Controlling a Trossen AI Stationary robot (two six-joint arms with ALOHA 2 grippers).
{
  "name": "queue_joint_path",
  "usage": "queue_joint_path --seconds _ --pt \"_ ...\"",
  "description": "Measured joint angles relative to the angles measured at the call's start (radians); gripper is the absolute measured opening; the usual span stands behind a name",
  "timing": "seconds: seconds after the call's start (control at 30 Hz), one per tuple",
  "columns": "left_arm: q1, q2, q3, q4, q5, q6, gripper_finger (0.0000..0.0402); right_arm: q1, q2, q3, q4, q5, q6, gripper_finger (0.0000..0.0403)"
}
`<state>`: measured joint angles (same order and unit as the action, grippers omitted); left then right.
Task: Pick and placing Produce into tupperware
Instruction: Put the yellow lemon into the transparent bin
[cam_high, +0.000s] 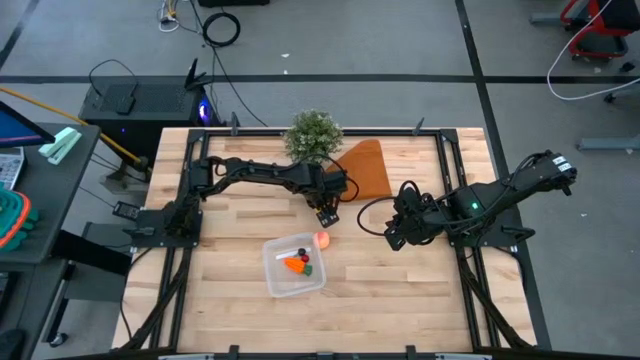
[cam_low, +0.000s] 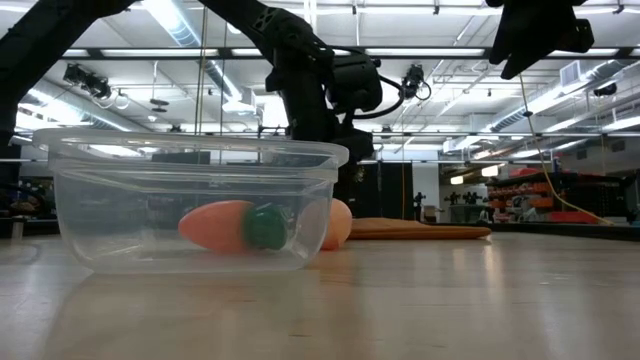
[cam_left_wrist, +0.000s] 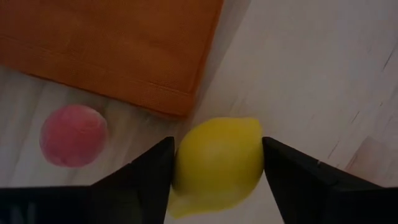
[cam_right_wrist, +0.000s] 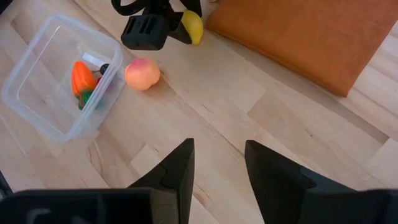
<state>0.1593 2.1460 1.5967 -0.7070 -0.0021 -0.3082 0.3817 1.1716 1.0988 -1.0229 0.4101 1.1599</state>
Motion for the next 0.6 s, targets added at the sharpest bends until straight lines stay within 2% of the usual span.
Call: queue_joint_path --seconds 0.4,0.6 --pt "-0.002 0.001 0.103 -0.088 0.018 0.004 0.0235 0.000 0.000 0.000 0.000 0.000 -0.001 0.0114" --pt "-0.012 0.001 0.181 -0.192 0.069 0.032 0.0228 0.000 0.000 0.000 -0.001 -0.009 -0.007 0.0113"
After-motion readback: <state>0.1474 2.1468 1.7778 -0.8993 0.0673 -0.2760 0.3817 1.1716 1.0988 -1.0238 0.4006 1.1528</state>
